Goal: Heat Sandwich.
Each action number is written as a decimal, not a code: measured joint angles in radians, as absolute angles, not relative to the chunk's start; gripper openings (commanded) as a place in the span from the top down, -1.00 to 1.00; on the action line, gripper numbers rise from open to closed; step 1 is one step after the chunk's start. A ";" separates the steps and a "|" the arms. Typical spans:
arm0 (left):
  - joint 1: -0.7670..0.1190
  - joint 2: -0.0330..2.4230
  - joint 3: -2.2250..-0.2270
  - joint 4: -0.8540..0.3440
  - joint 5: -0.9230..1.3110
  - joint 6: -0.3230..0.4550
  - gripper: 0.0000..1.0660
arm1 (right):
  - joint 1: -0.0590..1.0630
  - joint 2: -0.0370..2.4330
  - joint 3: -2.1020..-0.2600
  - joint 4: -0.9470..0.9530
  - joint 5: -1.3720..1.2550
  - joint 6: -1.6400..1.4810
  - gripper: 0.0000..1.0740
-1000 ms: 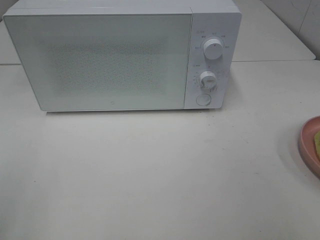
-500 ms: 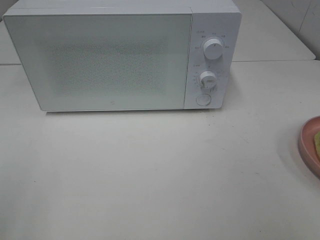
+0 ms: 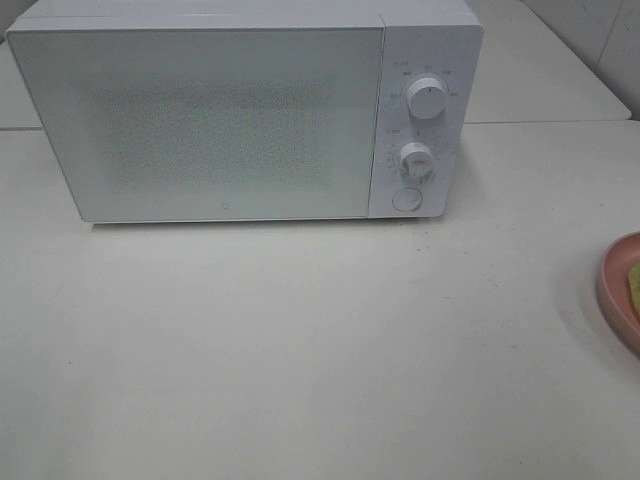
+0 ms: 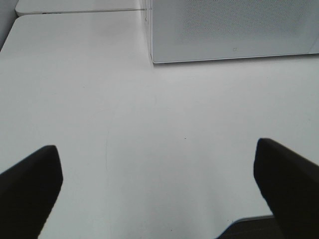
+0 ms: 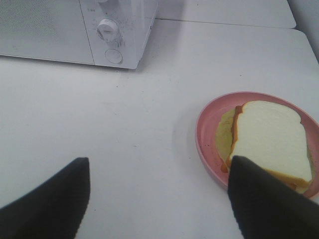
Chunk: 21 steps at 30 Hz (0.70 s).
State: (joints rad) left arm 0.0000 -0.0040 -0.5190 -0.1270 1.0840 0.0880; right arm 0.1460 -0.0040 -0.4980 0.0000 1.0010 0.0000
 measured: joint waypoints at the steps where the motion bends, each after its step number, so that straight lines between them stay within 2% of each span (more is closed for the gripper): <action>1: 0.000 -0.004 -0.519 -0.127 1.084 0.088 -0.88 | 0.146 -0.004 -0.498 -0.006 1.001 0.000 -0.38; 21: 0.000 -0.004 -0.519 -0.128 1.084 0.088 -0.88 | 0.146 -0.004 -0.498 -0.006 1.001 0.000 -0.38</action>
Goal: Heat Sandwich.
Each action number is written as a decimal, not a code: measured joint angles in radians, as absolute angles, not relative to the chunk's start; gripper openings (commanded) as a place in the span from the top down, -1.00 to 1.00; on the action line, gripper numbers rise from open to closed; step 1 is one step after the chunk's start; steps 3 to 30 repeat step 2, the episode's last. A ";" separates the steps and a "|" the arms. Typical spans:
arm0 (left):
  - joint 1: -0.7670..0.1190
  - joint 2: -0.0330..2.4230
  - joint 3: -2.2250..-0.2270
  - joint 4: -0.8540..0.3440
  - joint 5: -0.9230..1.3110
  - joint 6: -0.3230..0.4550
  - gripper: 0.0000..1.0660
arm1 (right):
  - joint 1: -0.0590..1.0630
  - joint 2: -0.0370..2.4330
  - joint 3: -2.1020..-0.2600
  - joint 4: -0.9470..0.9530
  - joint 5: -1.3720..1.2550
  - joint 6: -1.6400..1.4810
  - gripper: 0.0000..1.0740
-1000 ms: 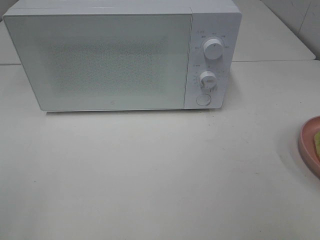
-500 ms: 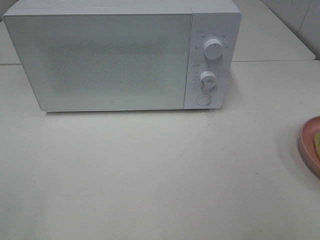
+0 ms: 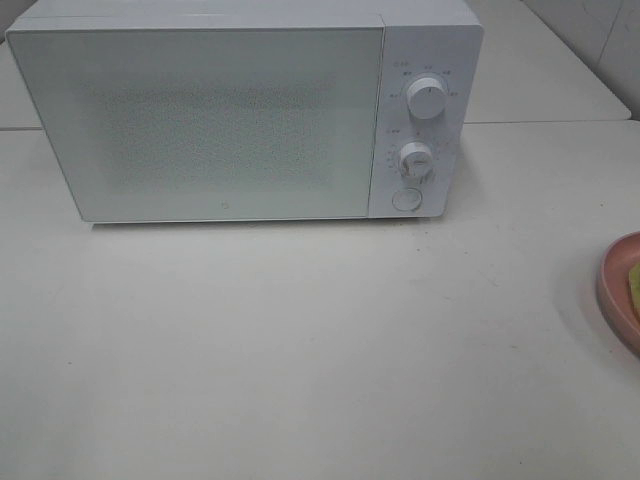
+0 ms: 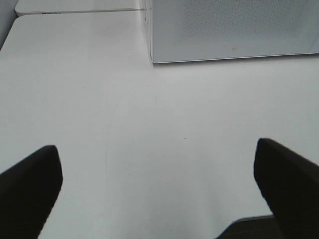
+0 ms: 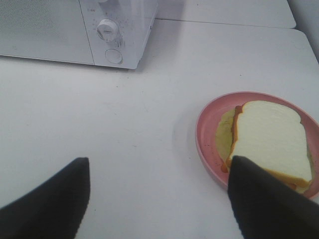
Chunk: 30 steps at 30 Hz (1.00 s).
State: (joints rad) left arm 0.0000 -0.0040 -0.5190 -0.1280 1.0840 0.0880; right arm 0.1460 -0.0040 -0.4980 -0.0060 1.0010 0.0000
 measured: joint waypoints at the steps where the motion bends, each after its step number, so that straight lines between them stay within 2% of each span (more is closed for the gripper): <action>1: 0.000 -0.004 -0.519 -0.128 1.084 0.088 -0.88 | 0.146 -0.004 -0.498 -0.006 1.001 0.000 -0.38; 30: 0.000 -0.004 -0.519 -0.128 1.084 0.088 -0.88 | 0.146 -0.004 -0.498 0.000 1.001 0.000 -0.38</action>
